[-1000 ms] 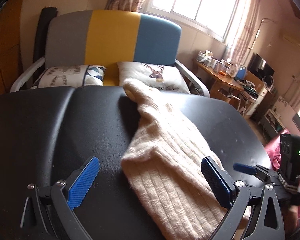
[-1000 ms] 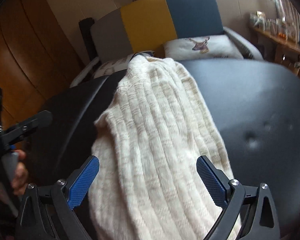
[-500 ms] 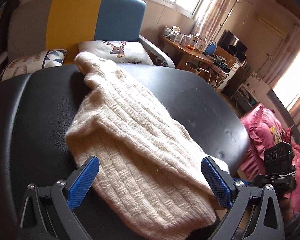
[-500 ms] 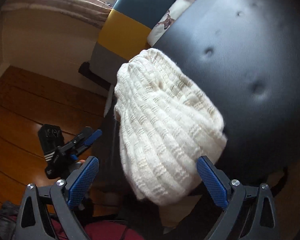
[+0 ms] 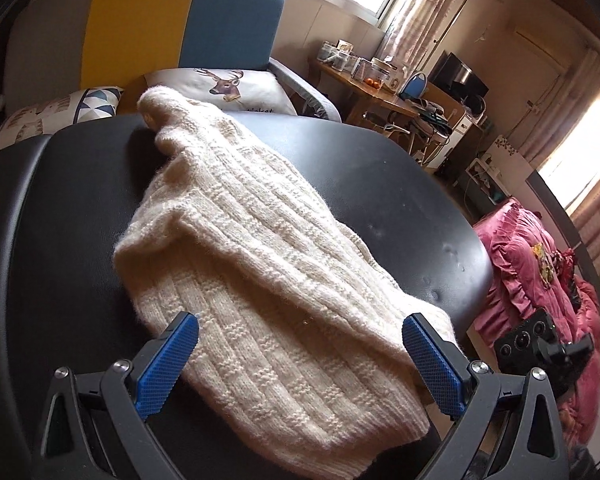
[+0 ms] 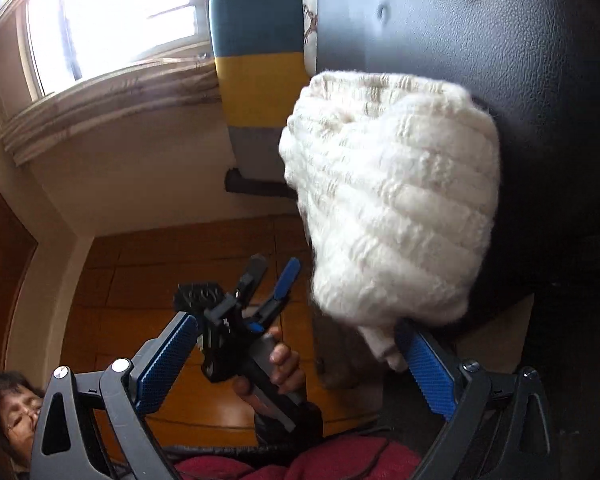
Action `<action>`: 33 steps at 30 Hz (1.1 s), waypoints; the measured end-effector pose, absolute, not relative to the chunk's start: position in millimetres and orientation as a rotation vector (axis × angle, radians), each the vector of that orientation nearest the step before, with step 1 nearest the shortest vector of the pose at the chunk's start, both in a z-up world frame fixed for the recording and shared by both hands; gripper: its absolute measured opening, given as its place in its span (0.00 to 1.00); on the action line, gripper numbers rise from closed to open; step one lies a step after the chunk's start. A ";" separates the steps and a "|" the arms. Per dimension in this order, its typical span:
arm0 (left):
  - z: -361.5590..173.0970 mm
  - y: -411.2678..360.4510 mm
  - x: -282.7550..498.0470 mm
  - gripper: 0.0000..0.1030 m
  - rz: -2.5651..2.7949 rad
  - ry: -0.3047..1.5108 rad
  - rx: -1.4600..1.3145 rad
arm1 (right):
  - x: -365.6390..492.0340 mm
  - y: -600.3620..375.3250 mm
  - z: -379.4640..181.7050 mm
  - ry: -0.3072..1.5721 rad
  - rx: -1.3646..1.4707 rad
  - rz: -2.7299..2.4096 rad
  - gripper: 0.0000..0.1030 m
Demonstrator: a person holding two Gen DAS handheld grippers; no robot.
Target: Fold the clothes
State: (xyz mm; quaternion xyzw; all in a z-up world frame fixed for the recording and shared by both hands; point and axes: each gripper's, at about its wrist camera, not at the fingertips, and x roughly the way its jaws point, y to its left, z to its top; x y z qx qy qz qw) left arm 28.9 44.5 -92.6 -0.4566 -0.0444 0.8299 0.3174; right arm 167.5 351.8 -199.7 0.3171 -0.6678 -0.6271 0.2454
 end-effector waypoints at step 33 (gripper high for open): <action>-97.7 -34.0 33.7 1.00 2.309 -0.192 -1.195 | 47.2 331.1 -97.1 -1.284 0.916 -2.148 1.00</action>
